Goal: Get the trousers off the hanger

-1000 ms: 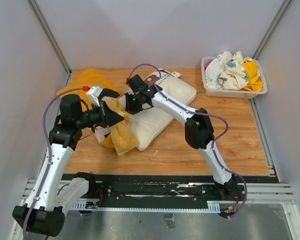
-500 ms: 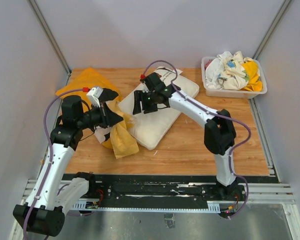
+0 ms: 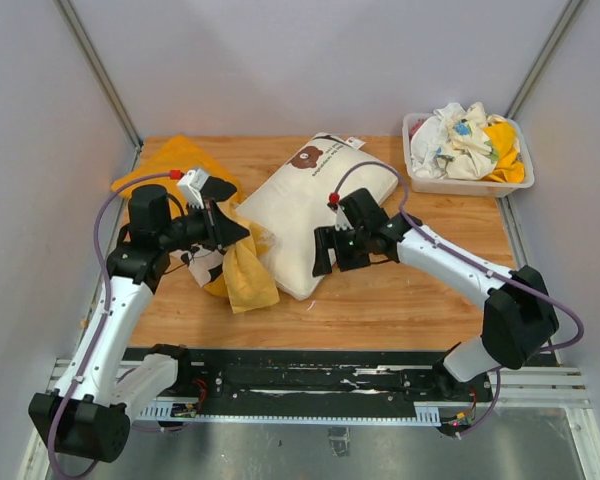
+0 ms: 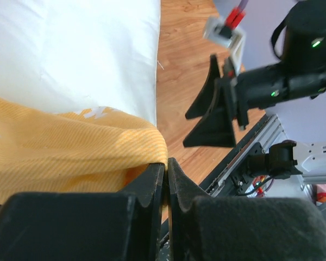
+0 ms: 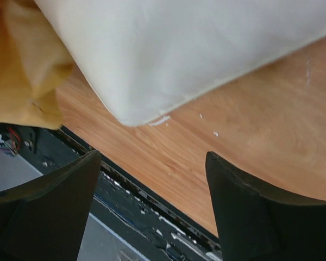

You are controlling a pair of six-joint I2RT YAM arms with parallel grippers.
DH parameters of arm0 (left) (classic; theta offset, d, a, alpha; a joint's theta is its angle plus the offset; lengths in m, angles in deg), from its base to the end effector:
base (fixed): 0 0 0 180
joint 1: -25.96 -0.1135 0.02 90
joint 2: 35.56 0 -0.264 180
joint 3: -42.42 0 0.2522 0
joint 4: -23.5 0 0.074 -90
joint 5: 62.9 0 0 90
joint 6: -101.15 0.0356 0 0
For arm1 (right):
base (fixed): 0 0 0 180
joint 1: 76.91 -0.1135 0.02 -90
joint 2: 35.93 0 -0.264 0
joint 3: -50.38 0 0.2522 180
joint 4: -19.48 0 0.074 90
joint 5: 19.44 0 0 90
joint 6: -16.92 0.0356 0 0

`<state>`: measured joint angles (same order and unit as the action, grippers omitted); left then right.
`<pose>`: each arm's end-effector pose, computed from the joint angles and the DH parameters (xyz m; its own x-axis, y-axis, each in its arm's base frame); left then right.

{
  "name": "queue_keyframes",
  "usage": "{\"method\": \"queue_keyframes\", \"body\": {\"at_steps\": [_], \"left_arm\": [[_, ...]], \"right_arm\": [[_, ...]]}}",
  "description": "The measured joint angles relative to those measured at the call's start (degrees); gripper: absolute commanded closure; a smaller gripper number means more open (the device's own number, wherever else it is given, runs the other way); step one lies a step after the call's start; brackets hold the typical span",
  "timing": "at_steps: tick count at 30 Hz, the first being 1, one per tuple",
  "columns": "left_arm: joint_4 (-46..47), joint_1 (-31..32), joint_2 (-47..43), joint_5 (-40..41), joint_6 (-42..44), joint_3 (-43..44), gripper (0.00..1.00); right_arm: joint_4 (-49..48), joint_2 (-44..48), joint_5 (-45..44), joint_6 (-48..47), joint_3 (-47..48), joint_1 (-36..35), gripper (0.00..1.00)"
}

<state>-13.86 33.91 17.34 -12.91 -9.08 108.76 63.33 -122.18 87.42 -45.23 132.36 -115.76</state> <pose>0.1935 -0.0501 0.3416 -0.6147 -0.1816 -0.7676 0.5067 0.6549 -0.5607 0.2477 0.2128 0.2777 -0.8636 -0.1215 -0.4894 -0.3932 0.7698 0.5028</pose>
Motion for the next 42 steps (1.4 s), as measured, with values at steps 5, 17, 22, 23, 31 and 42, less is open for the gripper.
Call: {"method": "queue_keyframes", "body": {"at_steps": [5, 17, 22, 23, 31, 42], "left_arm": [[1.68, 0.00, 1.57, -1.09, -0.83, 0.00, 0.90], [2.89, 0.00, 3.69, -2.80, -1.88, 0.26, 0.90], [2.93, 0.00, 3.76, -3.08, -1.99, 0.87, 0.89], [2.95, 0.00, 3.80, -3.32, -2.14, 0.87, 0.89], [3.48, 0.00, 4.81, -4.02, -3.17, 1.11, 0.89], [10.34, -0.07, 5.62, -8.22, -8.35, 1.11, 0.87]], "right_arm": [[-2.47, 0.35, 3.54, 2.14, -8.72, -0.02, 0.20], [-23.82, -12.59, 12.68, 12.28, -10.95, -0.02, 0.18], [-25.88, -17.62, 14.34, 14.36, -8.52, -0.02, 0.78], [-26.34, -18.14, 14.69, 15.17, -7.72, -0.02, 0.89], [-27.34, -19.54, 16.46, 16.94, -0.57, -0.07, 0.99], [-26.14, -25.16, 19.08, 18.10, 18.43, -1.03, 0.99]]}}
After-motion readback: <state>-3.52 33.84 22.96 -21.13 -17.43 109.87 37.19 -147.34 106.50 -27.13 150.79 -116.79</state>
